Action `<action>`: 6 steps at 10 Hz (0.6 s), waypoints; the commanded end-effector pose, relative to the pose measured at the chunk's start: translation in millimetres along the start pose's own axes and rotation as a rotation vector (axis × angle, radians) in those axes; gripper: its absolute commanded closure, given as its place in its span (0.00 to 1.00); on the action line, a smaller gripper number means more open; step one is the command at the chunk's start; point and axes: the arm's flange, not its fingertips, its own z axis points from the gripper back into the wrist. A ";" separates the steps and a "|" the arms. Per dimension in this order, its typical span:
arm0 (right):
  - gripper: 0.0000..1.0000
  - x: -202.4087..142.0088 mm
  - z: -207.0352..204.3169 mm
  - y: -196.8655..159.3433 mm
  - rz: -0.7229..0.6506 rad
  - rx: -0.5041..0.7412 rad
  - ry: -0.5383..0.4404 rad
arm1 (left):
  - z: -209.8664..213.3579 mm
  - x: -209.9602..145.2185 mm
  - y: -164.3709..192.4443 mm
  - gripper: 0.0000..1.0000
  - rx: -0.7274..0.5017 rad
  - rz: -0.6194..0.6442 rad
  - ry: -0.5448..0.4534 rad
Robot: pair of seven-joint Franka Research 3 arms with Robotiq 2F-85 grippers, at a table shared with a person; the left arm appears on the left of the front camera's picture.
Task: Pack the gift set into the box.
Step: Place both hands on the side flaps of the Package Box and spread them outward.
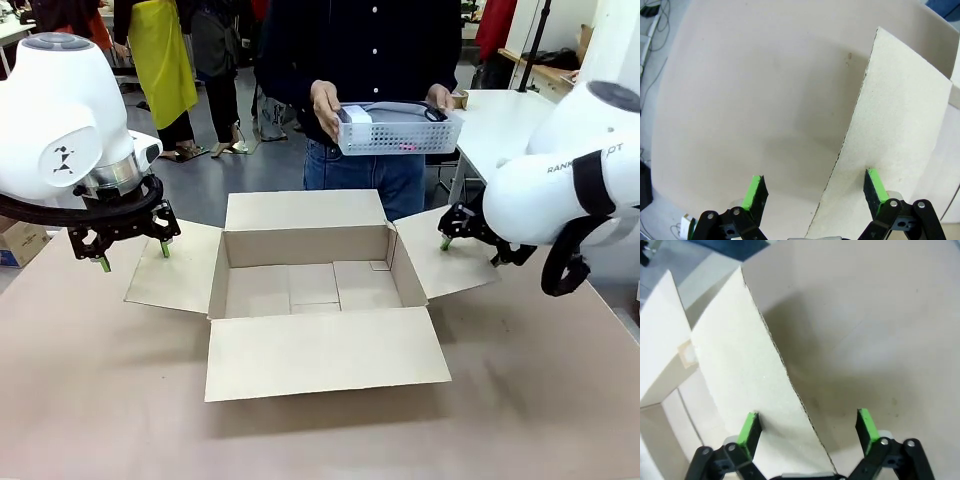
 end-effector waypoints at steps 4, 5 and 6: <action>0.00 2.1 18.2 22.1 0.007 -0.070 -0.025 | 0.1 -0.1 -0.1 0.00 0.016 0.007 -0.013; 0.00 2.1 18.2 22.1 0.007 -0.070 -0.025 | 0.1 -0.1 -0.1 0.00 0.016 0.007 -0.013; 0.00 2.1 18.2 22.1 0.007 -0.070 -0.025 | 0.1 -0.1 -0.1 0.00 0.016 0.007 -0.013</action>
